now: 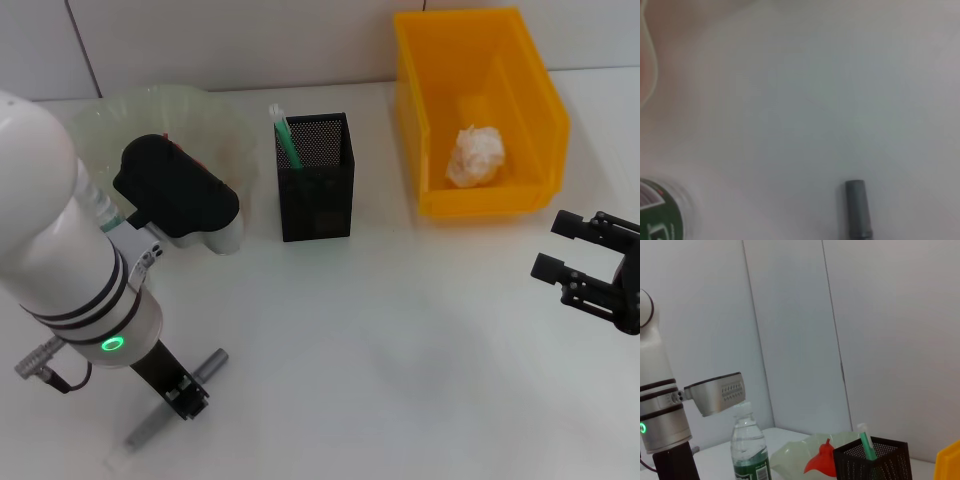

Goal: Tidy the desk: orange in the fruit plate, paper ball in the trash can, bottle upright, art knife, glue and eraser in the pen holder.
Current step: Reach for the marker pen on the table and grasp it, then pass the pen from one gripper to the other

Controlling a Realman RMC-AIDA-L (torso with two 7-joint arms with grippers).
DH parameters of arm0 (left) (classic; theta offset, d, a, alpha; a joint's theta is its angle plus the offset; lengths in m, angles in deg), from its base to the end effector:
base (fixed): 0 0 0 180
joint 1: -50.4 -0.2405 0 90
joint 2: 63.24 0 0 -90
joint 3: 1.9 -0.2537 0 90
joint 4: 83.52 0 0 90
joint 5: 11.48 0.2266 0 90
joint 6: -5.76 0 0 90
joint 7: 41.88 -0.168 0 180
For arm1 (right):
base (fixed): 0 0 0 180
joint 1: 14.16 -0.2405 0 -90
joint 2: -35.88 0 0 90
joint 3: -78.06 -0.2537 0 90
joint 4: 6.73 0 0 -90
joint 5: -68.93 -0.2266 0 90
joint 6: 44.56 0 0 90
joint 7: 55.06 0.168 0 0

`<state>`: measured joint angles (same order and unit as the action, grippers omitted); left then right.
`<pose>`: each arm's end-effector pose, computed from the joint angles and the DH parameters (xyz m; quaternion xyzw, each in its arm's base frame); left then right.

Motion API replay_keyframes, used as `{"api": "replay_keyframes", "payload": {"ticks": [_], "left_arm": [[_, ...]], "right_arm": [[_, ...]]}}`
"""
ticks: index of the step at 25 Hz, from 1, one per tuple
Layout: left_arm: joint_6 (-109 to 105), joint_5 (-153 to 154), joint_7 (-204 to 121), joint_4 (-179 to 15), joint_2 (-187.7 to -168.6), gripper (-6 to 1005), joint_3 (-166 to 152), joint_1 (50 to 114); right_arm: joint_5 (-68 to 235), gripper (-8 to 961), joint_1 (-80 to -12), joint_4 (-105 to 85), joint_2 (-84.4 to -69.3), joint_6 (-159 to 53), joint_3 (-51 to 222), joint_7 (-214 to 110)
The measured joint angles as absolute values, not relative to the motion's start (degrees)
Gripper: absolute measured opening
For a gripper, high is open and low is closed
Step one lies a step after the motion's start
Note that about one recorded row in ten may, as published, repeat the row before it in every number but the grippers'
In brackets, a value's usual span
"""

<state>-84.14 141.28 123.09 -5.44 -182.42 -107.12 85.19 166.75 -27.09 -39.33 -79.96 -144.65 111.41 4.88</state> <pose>-0.1768 0.3228 -0.0859 -0.8908 -0.3009 0.3061 0.1489 0.3302 0.2655 0.0368 -0.8768 0.1842 0.3550 0.2668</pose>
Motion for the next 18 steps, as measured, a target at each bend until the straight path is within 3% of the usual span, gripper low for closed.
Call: {"api": "replay_keyframes", "payload": {"ticks": [12, 18], "left_arm": [[-83.55, 141.28, 122.89, -7.97, -182.42, 205, -106.99, 86.54], [-83.75, 139.84, 122.25, -8.13, -182.41, 177, -104.42, 87.05]], "right_arm": [[166.75, 627, -27.33, -39.33, -79.79, -144.40, 111.55, 5.50], [166.81, 626, -27.57, -39.16, -79.76, -144.32, 111.23, 5.55]]}}
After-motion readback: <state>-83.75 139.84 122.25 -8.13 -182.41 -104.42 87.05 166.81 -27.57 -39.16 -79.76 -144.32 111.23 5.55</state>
